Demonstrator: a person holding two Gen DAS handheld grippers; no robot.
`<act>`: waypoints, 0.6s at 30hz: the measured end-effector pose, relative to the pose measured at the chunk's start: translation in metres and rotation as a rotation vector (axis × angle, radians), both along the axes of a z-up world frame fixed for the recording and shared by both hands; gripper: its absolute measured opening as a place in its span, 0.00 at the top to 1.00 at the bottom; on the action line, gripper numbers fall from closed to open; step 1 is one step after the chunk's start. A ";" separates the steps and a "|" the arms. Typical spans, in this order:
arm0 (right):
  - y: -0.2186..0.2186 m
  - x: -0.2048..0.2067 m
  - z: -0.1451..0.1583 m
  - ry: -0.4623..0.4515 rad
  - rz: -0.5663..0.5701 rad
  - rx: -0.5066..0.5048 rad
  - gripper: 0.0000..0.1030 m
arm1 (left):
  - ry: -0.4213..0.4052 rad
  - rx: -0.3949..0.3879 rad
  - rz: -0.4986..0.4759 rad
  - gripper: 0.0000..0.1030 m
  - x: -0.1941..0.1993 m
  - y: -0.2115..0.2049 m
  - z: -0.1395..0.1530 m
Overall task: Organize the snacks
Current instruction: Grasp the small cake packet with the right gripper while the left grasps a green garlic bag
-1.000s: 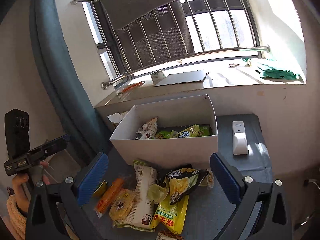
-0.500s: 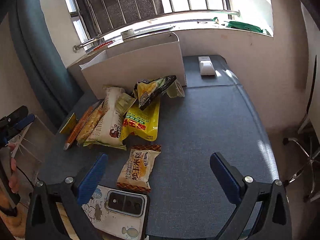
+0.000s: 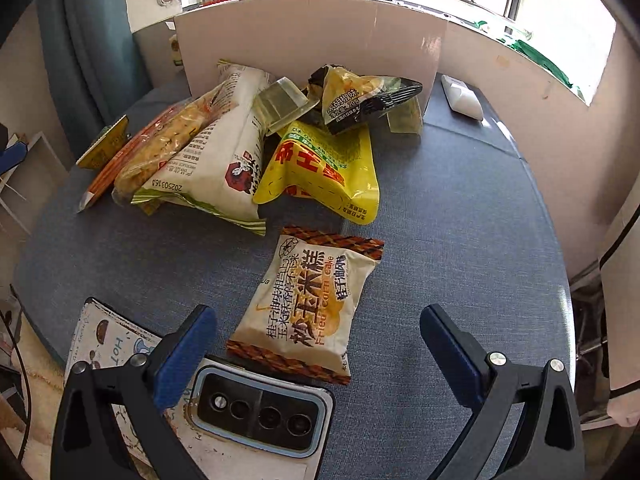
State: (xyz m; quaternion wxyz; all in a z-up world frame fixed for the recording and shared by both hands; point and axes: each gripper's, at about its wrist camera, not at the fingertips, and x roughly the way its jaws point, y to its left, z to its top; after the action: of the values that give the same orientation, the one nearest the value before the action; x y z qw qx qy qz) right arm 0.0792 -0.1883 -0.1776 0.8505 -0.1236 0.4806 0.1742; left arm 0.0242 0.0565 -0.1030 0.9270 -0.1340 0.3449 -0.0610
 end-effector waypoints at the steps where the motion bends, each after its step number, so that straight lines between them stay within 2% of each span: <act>1: -0.002 0.000 -0.001 0.002 0.004 0.010 0.02 | 0.004 -0.003 0.005 0.00 0.000 0.002 -0.002; 5: -0.006 -0.002 -0.002 -0.017 0.016 0.042 0.13 | 0.020 -0.029 0.017 0.00 -0.001 0.009 -0.008; 7: -0.010 -0.005 0.002 -0.063 0.012 0.059 0.47 | 0.028 -0.032 0.025 0.00 0.001 0.010 -0.010; 13: -0.030 -0.003 0.007 -0.061 -0.041 0.133 0.48 | 0.063 -0.024 0.029 0.00 0.009 0.011 -0.020; 18: -0.052 0.000 0.018 -0.055 -0.081 0.272 0.48 | 0.139 -0.007 0.052 0.00 0.036 0.023 -0.031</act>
State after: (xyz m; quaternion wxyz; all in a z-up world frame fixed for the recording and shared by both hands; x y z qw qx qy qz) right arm 0.0793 -0.2404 -0.1597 0.8785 0.0077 0.4337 0.2000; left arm 0.0603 0.0796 -0.1338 0.9016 -0.1502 0.4047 -0.0286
